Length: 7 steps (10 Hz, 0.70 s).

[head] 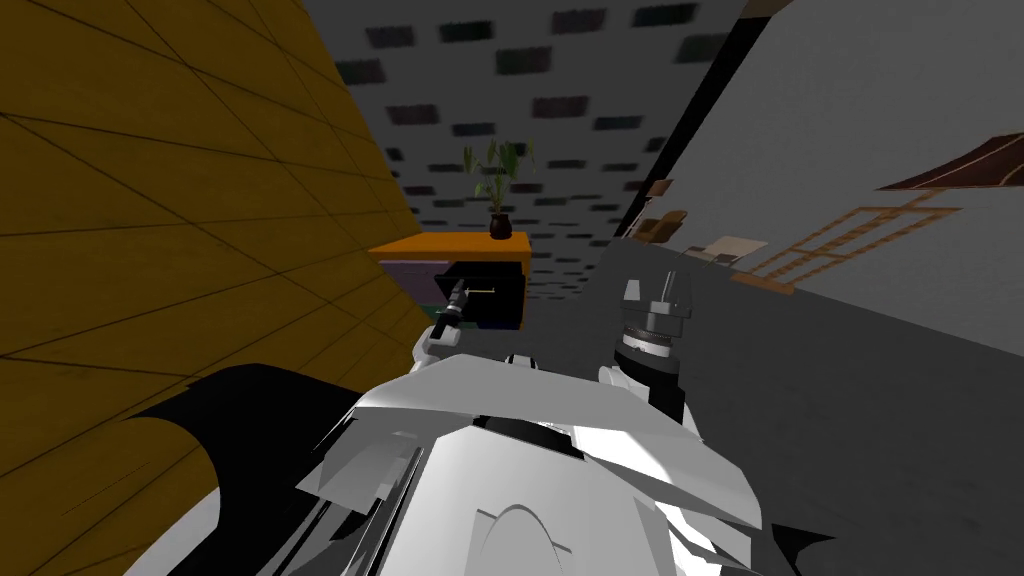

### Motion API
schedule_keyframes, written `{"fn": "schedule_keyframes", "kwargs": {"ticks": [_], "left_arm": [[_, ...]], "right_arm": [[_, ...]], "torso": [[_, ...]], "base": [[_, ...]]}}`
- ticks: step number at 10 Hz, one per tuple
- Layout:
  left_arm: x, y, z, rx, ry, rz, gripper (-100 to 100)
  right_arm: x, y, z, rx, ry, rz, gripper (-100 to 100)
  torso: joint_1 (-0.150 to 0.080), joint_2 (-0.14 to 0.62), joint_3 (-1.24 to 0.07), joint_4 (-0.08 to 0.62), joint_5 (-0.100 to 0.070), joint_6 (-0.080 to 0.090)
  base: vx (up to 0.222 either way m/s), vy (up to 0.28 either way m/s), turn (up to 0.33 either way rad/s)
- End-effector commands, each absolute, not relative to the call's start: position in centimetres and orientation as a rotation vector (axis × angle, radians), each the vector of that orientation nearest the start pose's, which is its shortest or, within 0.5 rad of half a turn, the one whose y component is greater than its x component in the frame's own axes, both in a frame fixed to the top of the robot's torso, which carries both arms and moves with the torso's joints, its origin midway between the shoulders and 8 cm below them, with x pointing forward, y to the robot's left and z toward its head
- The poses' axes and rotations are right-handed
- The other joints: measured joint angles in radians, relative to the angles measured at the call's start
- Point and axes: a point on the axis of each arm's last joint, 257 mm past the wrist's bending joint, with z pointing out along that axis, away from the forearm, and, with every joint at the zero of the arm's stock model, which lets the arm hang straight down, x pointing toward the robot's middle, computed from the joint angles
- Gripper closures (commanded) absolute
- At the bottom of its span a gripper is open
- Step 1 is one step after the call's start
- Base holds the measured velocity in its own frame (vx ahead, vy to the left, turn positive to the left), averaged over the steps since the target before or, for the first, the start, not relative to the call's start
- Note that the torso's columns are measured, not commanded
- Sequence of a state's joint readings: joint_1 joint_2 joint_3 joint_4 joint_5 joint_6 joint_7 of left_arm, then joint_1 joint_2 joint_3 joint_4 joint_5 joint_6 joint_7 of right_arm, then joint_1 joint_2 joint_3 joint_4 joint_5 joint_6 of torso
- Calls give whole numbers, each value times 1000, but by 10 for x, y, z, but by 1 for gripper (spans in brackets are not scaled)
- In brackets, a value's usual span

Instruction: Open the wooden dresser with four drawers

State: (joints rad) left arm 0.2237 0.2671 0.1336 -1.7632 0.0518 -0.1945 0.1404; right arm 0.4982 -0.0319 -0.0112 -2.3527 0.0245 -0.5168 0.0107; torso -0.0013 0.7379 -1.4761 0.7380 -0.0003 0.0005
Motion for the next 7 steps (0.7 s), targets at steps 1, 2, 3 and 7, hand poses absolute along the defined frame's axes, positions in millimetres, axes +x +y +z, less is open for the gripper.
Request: {"fn": "schedule_keyframes", "kwargs": {"ticks": [1, 2, 3, 7], "left_arm": [[481, 418, -140, -1063, 985, -1088, -100], [483, 408, -146, -1060, 1001, -1094, -100], [484, 411, -147, -1066, 1000, -1091, 0], [483, 411, -148, -1069, 1002, -1090, 0]], "right_arm": [[326, -271, 60, 540, 591, 1289, 0], [326, -271, 60, 540, 591, 1289, 0], [326, -271, 60, 540, 591, 1288, 0], [326, -271, 60, 540, 591, 1288, 0]], "torso": [[-1, 1, 0, 1, -1, 0], [0, 1, 1, 2, -1, 0], [3, -1, -1, 1, 0, -1], [1, 0, 0, 0, 0, -1]], "base": [[-129, -86, -211], [-59, -32, -40], [-11, -7, 8], [0, 0, 0]]}}
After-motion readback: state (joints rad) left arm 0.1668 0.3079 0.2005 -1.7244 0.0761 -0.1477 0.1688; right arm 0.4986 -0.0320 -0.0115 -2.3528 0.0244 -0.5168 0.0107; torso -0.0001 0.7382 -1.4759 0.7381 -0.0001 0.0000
